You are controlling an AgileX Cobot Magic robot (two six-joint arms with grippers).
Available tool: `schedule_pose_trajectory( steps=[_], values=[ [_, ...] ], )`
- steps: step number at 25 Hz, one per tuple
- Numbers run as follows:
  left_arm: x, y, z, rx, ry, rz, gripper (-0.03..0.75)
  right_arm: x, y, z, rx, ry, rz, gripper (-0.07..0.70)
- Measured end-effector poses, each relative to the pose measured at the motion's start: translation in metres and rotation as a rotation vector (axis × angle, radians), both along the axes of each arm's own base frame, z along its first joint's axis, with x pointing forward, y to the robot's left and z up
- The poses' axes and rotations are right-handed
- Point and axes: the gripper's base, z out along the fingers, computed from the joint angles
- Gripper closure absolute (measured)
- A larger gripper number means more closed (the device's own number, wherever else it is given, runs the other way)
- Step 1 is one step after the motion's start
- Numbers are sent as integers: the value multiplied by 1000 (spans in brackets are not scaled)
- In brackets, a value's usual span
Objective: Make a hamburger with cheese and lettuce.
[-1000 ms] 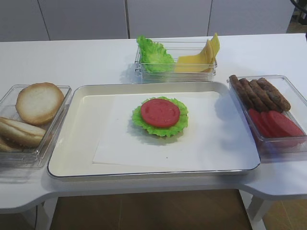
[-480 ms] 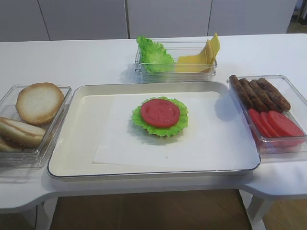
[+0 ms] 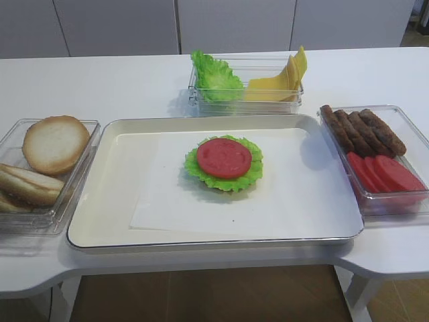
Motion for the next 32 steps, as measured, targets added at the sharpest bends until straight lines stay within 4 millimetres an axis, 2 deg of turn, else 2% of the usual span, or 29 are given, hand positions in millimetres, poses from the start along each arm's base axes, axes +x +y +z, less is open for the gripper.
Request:
schedule_pose_trajectory(
  steps=[5, 11, 17, 24, 32],
  values=[
    [0, 0, 0, 0, 0, 0, 373, -39, 1, -14, -3, -48, -2, 311],
    [0, 0, 0, 0, 0, 0, 373, -71, 2, -31, -2, -97, -2, 311],
    [0, 0, 0, 0, 0, 0, 373, -84, 3, -40, -1, -119, -4, 311],
    [0, 0, 0, 0, 0, 0, 373, -95, 3, -38, -1, -177, -4, 312],
    [0, 0, 0, 0, 0, 0, 373, -121, 4, -34, -1, -301, -3, 312]
  ],
)
